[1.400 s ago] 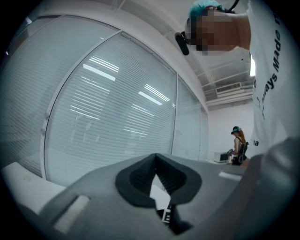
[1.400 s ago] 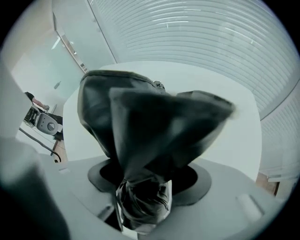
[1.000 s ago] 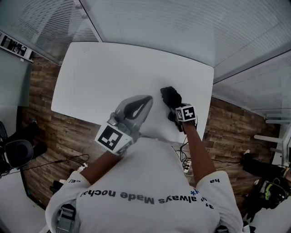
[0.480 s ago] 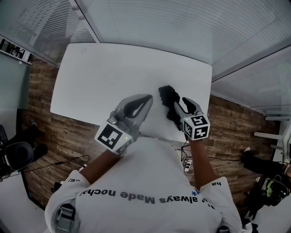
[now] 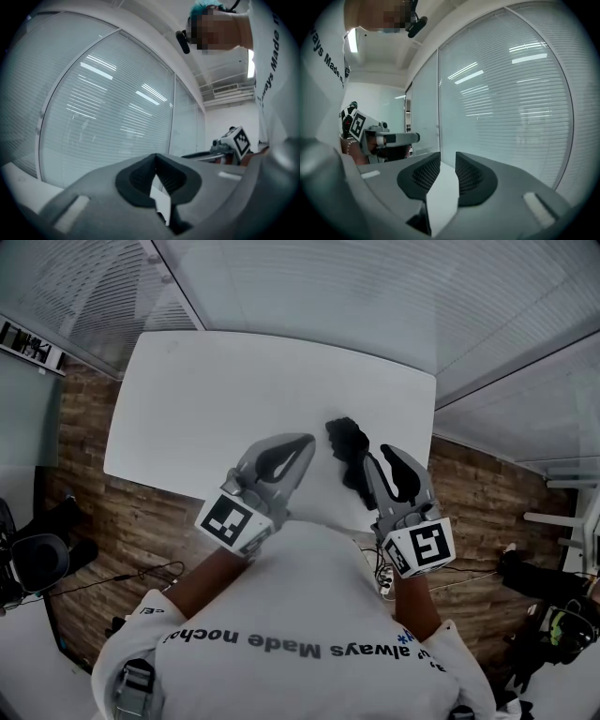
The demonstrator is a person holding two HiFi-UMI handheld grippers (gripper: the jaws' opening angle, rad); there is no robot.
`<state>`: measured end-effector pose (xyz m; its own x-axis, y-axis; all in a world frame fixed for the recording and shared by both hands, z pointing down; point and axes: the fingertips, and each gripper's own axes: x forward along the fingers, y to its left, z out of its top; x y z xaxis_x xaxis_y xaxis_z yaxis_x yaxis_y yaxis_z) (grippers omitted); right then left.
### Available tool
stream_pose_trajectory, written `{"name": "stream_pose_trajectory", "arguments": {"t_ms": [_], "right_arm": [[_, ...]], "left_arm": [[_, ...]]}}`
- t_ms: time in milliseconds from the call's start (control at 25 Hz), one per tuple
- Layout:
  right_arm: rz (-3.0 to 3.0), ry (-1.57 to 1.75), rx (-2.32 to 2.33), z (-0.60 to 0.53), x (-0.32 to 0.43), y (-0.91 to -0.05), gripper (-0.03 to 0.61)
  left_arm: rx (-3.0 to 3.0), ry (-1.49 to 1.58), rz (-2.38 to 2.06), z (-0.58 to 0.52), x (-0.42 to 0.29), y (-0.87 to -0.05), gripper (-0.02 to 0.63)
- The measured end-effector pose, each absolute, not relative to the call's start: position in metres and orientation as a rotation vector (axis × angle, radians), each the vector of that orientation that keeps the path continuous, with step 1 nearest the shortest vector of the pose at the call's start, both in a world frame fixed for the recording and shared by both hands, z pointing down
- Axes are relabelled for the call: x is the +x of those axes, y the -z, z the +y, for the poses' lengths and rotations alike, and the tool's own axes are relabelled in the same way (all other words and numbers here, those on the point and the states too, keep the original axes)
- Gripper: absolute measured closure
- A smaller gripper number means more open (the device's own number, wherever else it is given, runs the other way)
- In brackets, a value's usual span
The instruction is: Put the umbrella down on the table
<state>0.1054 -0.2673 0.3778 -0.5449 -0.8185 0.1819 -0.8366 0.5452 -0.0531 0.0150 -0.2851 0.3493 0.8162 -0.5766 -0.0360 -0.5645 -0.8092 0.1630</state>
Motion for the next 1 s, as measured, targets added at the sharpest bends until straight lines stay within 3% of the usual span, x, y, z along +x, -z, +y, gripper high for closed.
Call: {"name": "stream_pose_trajectory", "arguments": {"t_ms": [240, 1000], "right_arm": [[-2.688, -0.138, 1.493, -0.249, 0.100, -0.355, 0.503], [-2.672, -0.123, 1.530, -0.254, 0.102, -0.354, 0.509]], "left_arm": [[2.857, 0.129, -0.907, -0.281, 0.015, -0.347, 0.611], [2.851, 0.131, -0.906, -0.288, 0.014, -0.350, 0.611]]}}
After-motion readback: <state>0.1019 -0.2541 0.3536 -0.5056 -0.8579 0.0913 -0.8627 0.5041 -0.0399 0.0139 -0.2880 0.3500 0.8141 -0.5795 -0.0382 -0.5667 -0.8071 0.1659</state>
